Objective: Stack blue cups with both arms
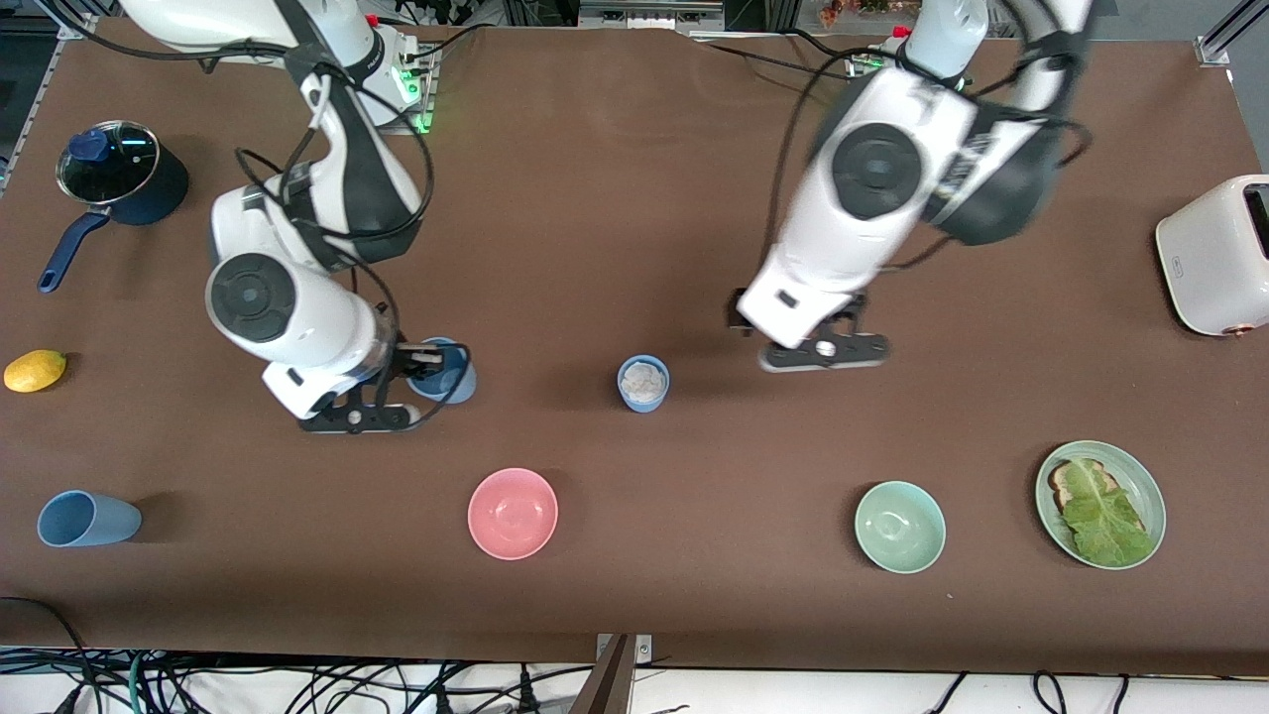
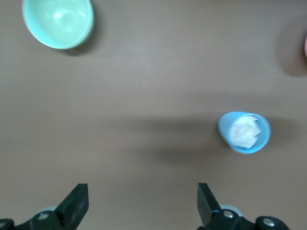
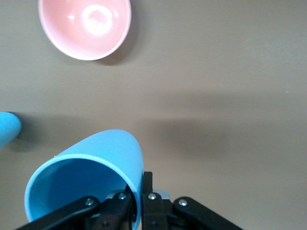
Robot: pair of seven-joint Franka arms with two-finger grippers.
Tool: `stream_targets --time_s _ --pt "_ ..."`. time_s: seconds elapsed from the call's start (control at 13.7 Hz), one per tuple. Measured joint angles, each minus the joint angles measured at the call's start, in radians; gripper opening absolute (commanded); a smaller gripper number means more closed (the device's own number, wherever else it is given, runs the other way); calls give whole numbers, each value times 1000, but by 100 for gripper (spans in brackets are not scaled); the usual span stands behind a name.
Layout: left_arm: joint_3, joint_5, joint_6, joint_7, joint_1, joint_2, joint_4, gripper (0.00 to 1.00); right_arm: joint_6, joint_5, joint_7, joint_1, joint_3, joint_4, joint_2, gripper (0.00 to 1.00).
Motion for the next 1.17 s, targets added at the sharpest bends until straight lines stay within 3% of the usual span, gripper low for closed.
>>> stream_targets --time_s 0.29,0.58,1.02,1.17 --pt "14 -19 -88 311 158 -35 6 100 -9 0 174 111 2 53 -2 0" --pt "139 -19 -110 573 195 -40 6 100 -2 0 322 201 1 71 -1 0" --pt "151 -20 -114 651 337 -130 5 100 67 0 574 348 -9 102 57 0" --pt "152 -21 -116 651 376 -168 -5 100 75 0 610 393 -44 134 98 0"
